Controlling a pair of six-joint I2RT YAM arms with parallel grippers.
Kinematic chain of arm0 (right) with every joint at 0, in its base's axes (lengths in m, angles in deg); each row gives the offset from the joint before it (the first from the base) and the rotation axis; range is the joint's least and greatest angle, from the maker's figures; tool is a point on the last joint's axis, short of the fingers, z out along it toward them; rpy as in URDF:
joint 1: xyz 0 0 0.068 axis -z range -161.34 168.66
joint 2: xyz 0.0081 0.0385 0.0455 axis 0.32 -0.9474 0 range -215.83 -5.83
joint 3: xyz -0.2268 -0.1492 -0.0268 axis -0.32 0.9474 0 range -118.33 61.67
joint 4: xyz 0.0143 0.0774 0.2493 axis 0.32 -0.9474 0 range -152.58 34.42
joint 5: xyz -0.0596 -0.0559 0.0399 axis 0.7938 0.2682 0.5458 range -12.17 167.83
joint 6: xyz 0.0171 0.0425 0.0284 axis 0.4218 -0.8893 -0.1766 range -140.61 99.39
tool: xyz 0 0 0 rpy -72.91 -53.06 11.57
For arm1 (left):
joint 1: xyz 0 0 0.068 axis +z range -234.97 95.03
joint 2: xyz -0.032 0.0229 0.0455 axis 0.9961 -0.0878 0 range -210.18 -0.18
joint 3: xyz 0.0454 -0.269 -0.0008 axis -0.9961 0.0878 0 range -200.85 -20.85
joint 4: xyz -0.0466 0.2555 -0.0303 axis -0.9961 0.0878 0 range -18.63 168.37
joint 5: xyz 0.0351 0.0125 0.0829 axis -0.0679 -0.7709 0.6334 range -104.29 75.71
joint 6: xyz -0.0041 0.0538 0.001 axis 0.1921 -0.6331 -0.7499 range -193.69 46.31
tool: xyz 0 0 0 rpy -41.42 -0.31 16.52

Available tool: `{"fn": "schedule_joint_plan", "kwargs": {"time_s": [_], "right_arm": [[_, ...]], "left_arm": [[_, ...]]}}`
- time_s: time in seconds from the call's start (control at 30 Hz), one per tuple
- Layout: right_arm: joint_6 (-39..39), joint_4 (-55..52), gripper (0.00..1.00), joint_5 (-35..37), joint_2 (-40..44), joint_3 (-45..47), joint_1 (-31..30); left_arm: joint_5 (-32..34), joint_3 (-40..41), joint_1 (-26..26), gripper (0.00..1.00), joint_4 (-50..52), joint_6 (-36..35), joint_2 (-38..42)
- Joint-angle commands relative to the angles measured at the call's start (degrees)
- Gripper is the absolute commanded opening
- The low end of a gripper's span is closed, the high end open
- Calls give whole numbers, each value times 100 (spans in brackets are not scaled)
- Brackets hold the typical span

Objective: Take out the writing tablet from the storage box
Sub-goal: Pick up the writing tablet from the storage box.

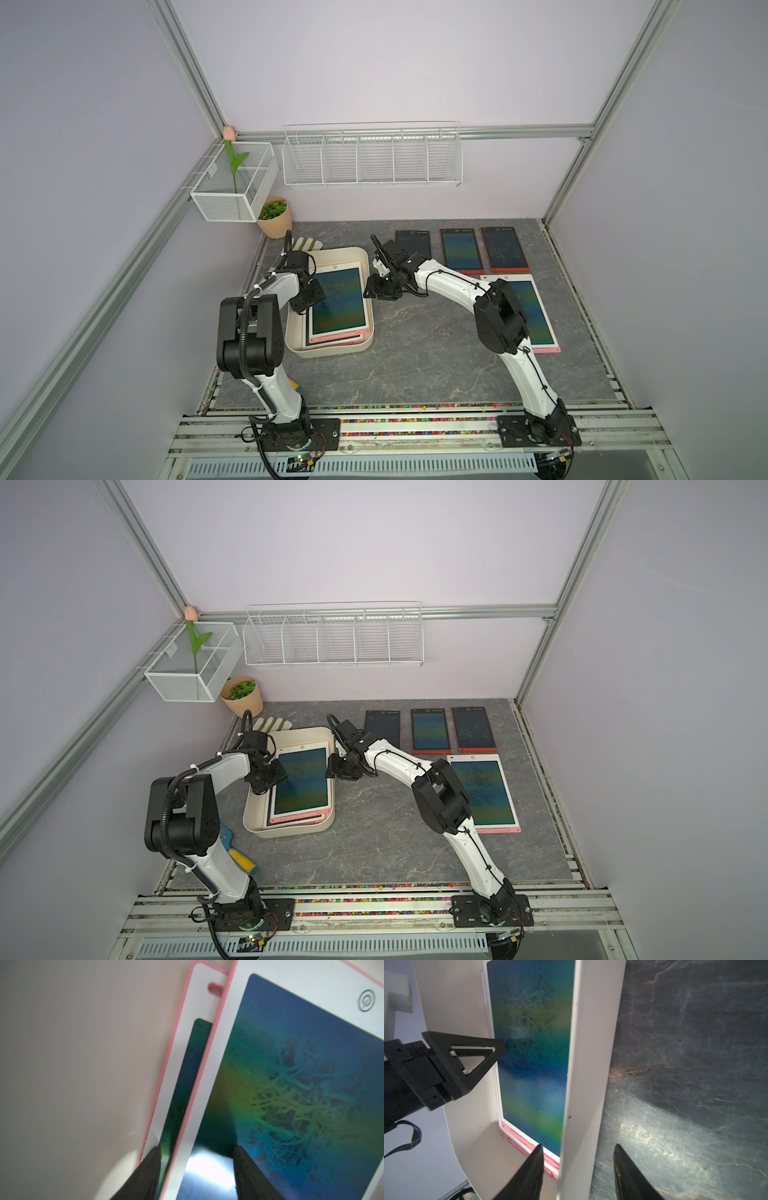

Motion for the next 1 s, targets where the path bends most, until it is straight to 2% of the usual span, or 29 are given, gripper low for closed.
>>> {"fn": "schedule_joint_plan", "kwargs": {"time_s": [0.0,0.17,0.43,0.7,0.97], "right_arm": [[-24,-50,55,-28,-135,-140,-35],[-46,-53,55,-42,-148,-185,-36],[-79,-31,55,-58,-199,-227,-72],[-158,-115,53,-72,-377,-333,-86],[-225,-85,53,-58,-405,-339,-80]], "left_arm": [[-203,173,17,56,371,-120,-331],[-415,186,10,50,336,-139,-242],[-945,137,-171,51,309,-228,-257],[-1764,417,-166,53,-69,-62,214],[-2370,566,-166,53,-416,16,331]]}}
